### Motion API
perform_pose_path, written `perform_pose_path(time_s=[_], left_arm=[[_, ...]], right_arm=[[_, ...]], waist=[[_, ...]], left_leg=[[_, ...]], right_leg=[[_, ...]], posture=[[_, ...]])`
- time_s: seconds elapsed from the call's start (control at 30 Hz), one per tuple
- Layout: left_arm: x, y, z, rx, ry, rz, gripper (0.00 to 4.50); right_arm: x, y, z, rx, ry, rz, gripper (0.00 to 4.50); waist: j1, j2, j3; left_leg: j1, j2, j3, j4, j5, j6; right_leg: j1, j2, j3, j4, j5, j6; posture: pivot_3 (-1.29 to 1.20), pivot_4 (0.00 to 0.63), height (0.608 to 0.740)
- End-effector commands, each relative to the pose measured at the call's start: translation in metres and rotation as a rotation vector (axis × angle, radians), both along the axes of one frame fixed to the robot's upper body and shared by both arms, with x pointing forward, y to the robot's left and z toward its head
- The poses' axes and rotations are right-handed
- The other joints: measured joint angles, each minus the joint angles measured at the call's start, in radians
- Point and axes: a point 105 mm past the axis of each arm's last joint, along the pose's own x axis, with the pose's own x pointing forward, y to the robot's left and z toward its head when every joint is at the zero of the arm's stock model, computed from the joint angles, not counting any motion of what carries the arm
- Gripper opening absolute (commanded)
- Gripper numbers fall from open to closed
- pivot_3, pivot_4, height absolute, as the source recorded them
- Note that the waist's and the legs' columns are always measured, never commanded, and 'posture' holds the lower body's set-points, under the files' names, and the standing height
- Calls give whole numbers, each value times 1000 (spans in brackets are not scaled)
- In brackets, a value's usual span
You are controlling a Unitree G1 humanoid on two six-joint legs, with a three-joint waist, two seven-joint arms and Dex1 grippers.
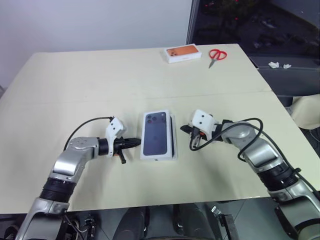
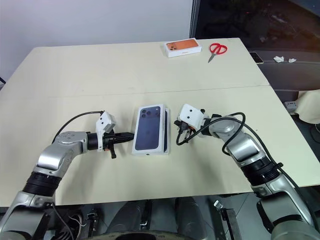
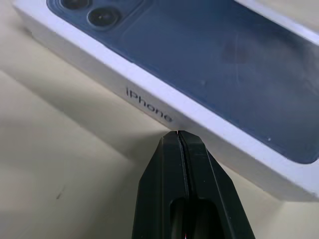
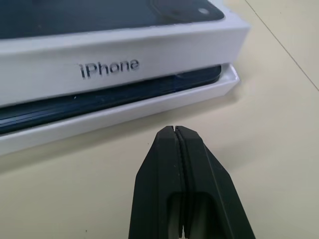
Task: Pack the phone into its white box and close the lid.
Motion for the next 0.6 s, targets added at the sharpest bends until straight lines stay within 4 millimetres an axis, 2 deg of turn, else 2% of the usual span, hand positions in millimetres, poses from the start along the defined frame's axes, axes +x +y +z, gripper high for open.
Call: perform_pose_path(time_s=[0.03,0.17,0.33,0.5,0.6], left_arm=[[7,-12,20,-75,-37,-7,0],[17,-13,27,-122,-43,27,0],[13,-18,26,-138,-23,9,0],[9,-20,23,-123,-22,5,0],[9,-9,22,-106,-14,28,0]], right_arm=[[-3,7,15,45,-28,16,52],[-7,10,14,48,-8,30,52],[-14,14,13,48,7,61,52],[-7,5,13,2,-17,31,52],[-4,3,17,1,-30,26,52]], waist=[[0,0,0],[2,0,0],[-1,0,0],[-1,0,0],[0,0,0]], left_leg=[[0,0,0,0,0,0],[0,0,0,1,0,0],[0,0,0,1,0,0],[0,0,0,1,0,0],[0,0,0,1,0,0]], right_leg=[[0,0,0,0,0,0],[0,0,0,0,0,0],[0,0,0,0,0,0],[0,0,0,1,0,0],[0,0,0,1,0,0]], posture=[[0,150,740],[0,150,740],[0,150,740],[0,150,740],[0,150,740]])
